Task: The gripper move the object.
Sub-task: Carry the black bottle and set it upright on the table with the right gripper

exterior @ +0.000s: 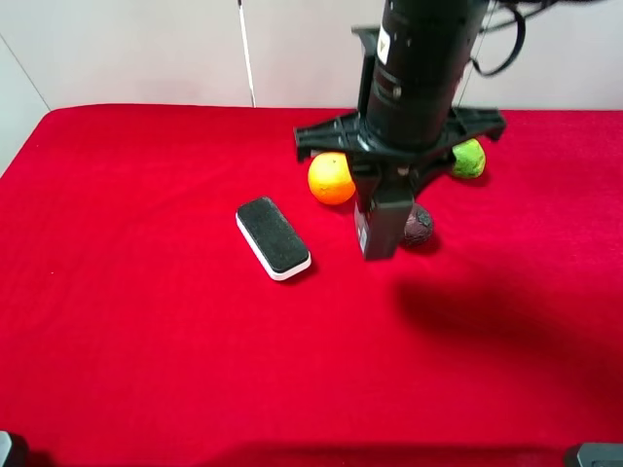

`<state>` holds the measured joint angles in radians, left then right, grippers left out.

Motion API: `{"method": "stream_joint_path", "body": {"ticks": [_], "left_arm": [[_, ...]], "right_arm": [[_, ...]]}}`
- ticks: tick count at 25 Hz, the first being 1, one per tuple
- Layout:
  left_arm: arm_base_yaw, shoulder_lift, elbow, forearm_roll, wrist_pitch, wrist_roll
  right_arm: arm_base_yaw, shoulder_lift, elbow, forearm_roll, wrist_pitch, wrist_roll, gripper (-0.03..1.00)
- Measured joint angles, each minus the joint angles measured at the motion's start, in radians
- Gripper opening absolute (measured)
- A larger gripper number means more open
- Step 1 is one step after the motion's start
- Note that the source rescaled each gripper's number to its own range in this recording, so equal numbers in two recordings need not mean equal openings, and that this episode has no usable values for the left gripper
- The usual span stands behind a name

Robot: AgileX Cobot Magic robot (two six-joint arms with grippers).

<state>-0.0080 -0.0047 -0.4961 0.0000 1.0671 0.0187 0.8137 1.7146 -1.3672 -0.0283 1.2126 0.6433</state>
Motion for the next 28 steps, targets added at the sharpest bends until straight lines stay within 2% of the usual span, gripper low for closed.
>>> {"method": "stream_joint_path", "body": {"ticks": [5,18,28], "left_arm": [[0.000,0.000,0.000,0.000,0.000,0.000],[0.000,0.000,0.000,0.000,0.000,0.000],[0.000,0.000,0.000,0.000,0.000,0.000]], "right_arm": [[-0.028,-0.003,-0.047,0.018,0.001,-0.039,0.03],[-0.288,-0.003,-0.049,0.034,0.005,-0.188,0.03],[-0.494,-0.003,-0.049,-0.006,0.007,-0.288,0.03]]}}
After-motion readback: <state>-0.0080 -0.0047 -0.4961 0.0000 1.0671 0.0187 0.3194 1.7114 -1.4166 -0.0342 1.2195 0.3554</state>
